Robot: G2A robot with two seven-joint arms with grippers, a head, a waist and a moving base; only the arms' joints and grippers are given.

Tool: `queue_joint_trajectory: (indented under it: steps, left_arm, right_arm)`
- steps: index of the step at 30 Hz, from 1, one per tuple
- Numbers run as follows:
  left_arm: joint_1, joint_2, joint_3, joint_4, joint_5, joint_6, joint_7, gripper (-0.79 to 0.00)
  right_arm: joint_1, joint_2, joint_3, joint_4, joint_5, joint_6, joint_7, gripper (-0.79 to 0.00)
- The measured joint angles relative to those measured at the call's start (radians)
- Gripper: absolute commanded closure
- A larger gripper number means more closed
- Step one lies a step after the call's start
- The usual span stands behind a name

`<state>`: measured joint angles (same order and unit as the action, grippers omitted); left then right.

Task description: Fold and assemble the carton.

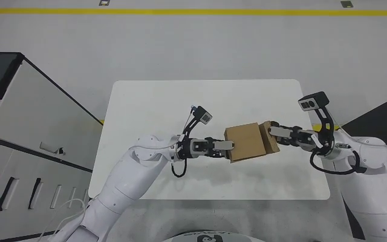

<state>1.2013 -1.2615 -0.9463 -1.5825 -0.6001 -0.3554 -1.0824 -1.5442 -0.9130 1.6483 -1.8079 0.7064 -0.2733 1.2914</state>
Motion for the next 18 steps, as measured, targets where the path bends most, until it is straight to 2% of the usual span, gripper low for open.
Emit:
queue_joint_trajectory:
  steps: [18]
  left_arm:
    - [0.008, 0.008, -0.018, -0.015, 0.061, 0.012, 0.028, 0.0]
  right_arm:
    - [-0.002, 0.005, 0.022, -0.014, -0.042, 0.016, 0.022, -0.154]
